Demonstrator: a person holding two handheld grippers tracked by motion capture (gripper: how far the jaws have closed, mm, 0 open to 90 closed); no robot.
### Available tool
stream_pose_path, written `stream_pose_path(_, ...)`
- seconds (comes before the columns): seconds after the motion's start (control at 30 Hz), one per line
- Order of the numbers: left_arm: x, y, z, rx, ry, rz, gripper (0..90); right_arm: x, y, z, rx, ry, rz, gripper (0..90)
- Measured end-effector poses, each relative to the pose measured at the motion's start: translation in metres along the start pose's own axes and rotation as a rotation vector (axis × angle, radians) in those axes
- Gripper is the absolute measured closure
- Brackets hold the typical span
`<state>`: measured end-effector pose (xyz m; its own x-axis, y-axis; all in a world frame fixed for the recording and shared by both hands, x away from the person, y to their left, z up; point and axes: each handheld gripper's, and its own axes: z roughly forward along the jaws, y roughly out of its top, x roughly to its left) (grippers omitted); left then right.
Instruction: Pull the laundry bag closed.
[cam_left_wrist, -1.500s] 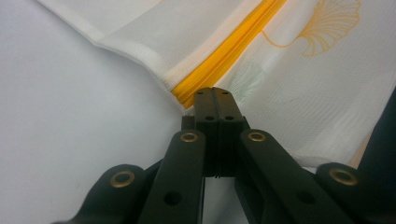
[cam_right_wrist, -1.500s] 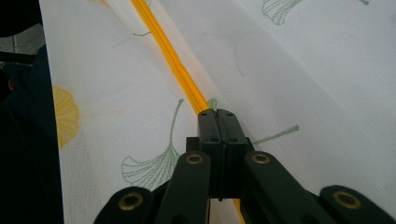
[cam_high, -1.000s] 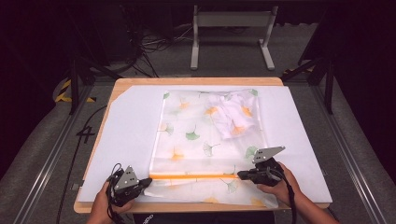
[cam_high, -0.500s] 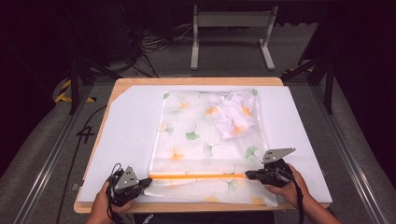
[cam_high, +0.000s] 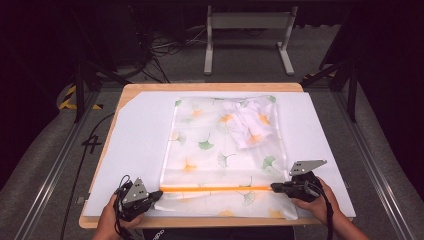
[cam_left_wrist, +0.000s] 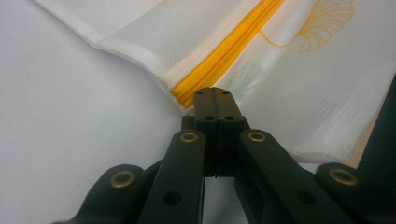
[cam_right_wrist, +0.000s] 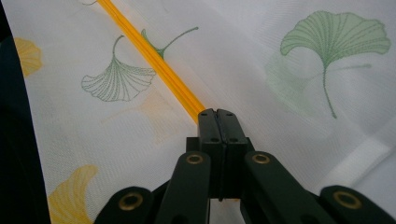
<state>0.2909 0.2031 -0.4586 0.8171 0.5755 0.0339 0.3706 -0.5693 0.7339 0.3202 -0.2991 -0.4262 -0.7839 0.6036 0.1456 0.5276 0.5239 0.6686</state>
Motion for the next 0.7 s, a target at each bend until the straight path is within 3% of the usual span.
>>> stream_pose_path(0.7,0.000,0.000,0.000,0.001,0.001,-0.005,90.0,-0.005,-0.015,-0.012,-0.002,-0.028,0.020,90.0)
